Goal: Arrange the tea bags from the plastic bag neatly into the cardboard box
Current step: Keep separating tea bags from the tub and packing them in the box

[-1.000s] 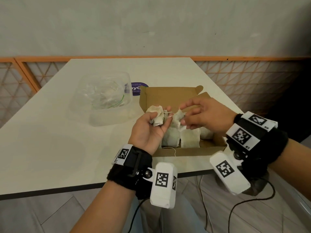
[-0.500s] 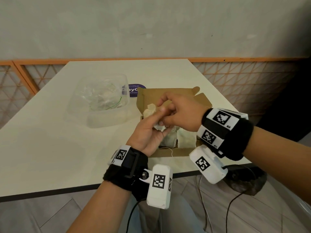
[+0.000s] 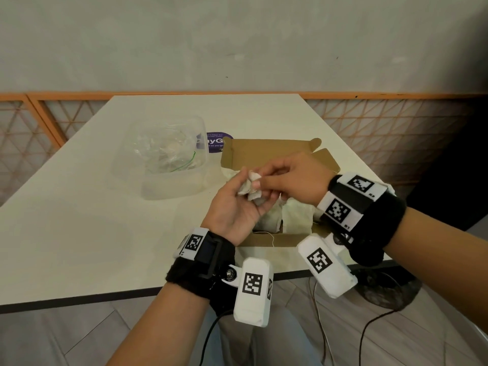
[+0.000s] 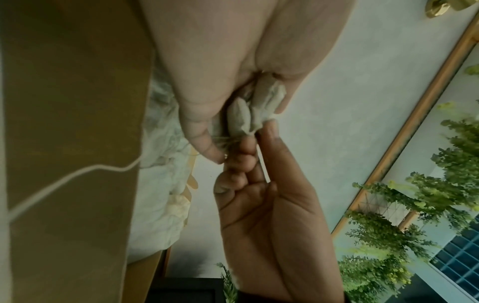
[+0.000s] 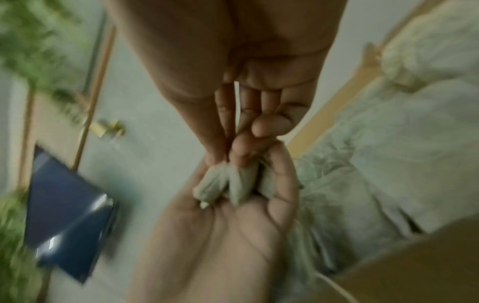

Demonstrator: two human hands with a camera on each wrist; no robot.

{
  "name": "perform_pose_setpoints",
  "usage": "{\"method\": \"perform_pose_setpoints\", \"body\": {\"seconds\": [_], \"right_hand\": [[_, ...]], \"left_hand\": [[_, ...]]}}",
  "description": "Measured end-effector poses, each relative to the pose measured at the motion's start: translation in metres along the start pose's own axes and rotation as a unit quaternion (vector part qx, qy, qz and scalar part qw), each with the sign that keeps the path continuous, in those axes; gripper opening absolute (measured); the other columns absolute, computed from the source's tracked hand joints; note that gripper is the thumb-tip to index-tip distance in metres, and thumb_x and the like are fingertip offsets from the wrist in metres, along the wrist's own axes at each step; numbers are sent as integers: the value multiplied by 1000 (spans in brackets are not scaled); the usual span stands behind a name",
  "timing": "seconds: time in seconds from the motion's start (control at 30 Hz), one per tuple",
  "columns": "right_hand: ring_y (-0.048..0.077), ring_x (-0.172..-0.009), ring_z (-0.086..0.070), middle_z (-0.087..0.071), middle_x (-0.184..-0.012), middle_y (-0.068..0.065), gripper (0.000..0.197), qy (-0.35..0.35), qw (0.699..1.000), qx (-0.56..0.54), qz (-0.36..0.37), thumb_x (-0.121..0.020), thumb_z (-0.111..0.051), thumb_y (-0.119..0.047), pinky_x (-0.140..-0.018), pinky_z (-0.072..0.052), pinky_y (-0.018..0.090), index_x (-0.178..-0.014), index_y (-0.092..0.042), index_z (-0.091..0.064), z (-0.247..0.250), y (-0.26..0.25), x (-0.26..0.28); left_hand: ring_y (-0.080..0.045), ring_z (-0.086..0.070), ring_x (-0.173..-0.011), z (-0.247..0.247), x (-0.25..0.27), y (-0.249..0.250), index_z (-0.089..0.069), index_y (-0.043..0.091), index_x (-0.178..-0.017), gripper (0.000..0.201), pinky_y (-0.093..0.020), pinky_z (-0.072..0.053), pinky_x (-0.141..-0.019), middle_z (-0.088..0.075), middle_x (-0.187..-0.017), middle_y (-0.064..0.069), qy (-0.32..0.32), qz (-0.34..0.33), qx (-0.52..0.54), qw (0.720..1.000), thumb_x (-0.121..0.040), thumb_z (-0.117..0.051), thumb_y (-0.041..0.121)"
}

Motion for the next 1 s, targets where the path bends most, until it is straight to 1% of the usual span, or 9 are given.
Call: {"method": "perform_pose_setpoints", "body": {"seconds": [0.07,0.13,0.2,0.4,0.57,0.67,0.77,0.93,1.0], "right_hand": [[7,-55,-58,-67,-66,1,6,26,997,-70,-20,-79,-72,-16,-50,-46,13,-81,-11,-70,10,3,-1],[8,-58,-60,-67,-68,3,2,48,991,-124,-22,-80,-71,-12,-52,-48,14,-79,-11,-68,22,3,-1],[8,-59,-63,-67,-68,3,4,56,987,-151,-13,-80,-69,-9,-54,-49,15,-79,-12,-68,30,2,0],[10,-62,-65,-67,-72,6,7,50,980,-193,-7,-82,-67,-7,-54,-50,19,-77,-11,-65,38,2,0],[5,-62,-62,-67,-73,0,6,40,994,-104,-13,-79,-71,-20,-55,-42,18,-74,-18,-69,36,1,-3],[2,-61,-58,-65,-71,-1,7,82,995,-54,1,-77,-73,-24,-55,-39,18,-73,-19,-71,47,-1,-5],[1,-61,-59,-65,-68,-6,7,91,995,-38,1,-78,-73,-23,-53,-41,15,-72,-20,-70,53,2,-4],[4,-58,-62,-66,-71,1,13,111,992,-50,-8,-81,-70,-13,-49,-43,15,-71,-19,-64,63,14,-3],[1,-54,-61,-66,-68,-1,11,74,997,1,-15,-82,-68,-9,-47,-43,13,-77,-16,-62,63,19,1]], "left_hand": [[-10,-55,-70,3,-2,0,-52,6,-124,44,-21,-52,-60,-58,-87,-5,23,2,-15,1000,-93,-45,36],[-7,-48,-67,2,-3,0,-58,14,-112,37,-16,-42,-50,-57,-84,0,29,-6,-37,999,-88,-50,41],[-5,-43,-62,-1,-3,0,-60,18,-107,35,-14,-35,-47,-55,-78,4,22,-14,-58,998,-81,-57,41],[-2,-39,-53,0,-2,1,-60,18,-87,11,-13,-26,-46,-47,-64,8,25,-29,-108,993,-78,-65,21],[-2,-41,-53,2,-3,0,-59,16,-95,21,-12,-29,-43,-56,-70,10,39,-37,-128,990,-75,-66,16],[-2,-39,-53,2,-2,0,-60,16,-89,16,-14,-26,-45,-51,-70,8,49,-32,-124,991,-75,-66,19],[-3,-38,-54,2,-1,2,-61,18,-86,11,-15,-24,-47,-48,-70,7,52,-32,-120,991,-78,-65,23],[-2,-38,-51,4,-1,6,-64,15,-92,19,-14,-25,-44,-47,-66,7,44,-58,-4,997,-83,-56,29],[-2,-38,-50,6,0,9,-71,13,-88,23,-15,-26,-43,-43,-64,7,33,-72,58,995,-84,-55,28]]}}
Point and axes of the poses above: each hand's wrist, its own x-axis away from the middle knuckle, its own z-axis out of the back of the hand, y = z × x, the point moved 6 cm from there along -x, towards the middle knuckle
